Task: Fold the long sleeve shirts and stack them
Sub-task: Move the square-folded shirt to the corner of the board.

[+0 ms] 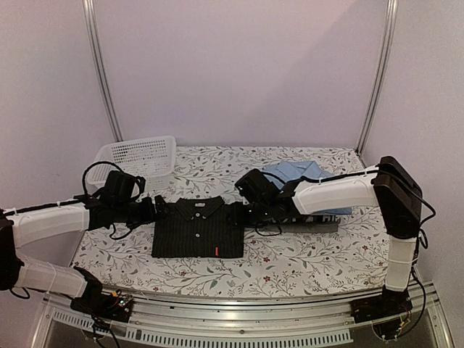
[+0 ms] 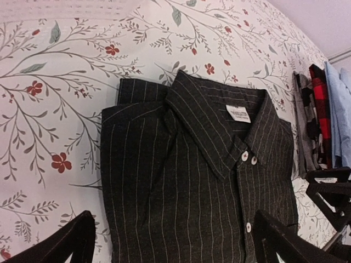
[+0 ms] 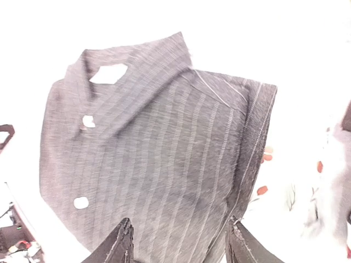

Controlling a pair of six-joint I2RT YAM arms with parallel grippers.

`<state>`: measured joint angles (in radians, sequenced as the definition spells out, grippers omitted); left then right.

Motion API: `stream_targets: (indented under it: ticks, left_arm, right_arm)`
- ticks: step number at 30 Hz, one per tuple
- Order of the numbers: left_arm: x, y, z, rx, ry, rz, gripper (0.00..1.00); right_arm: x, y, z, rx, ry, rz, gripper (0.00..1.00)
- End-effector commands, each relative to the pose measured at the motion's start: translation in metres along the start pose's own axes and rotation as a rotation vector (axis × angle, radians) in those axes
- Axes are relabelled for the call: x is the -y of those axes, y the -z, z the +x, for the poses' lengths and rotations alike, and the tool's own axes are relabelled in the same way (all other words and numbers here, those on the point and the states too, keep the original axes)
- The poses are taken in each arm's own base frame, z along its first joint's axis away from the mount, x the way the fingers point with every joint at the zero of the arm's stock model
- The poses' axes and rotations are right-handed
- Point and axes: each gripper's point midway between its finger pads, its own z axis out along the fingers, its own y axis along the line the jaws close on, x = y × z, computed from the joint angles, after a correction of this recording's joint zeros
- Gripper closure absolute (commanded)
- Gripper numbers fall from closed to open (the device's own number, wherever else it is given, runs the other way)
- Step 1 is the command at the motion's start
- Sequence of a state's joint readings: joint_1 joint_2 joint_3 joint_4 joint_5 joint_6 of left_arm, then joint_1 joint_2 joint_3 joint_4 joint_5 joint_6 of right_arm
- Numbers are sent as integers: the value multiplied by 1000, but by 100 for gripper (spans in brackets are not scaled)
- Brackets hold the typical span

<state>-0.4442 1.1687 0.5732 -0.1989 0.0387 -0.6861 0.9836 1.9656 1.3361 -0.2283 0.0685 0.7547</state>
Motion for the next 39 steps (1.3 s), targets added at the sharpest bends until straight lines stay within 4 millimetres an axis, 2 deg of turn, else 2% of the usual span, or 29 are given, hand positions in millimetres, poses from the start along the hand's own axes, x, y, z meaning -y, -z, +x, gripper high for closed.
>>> stream_targets:
  ticks: [1, 7, 12, 25, 29, 33, 39]
  left_arm:
    - [-11, -6, 7, -25, 11, -25, 0]
    - [-18, -11, 35, -116, 29, -16, 0]
    - [-25, -11, 52, -167, 40, -25, 0]
    - [-25, -16, 95, -272, 92, -21, 0]
    - [-25, -16, 102, -285, 101, -23, 1]
    - [-21, -15, 107, -298, 109, -15, 8]
    - [-20, -10, 128, -356, 125, -20, 40]
  right_arm:
    - [21, -21, 22, -76, 30, 86, 44]
    - [37, -24, 34, -89, 32, 135, 44]
    - [36, -29, 38, -100, 36, 120, 45]
    - [39, -38, 50, -143, 68, 113, 47]
    - [43, -38, 55, -154, 74, 117, 47]
    - [42, -39, 59, -167, 75, 101, 49]
    - [47, -35, 69, -192, 79, 102, 62]
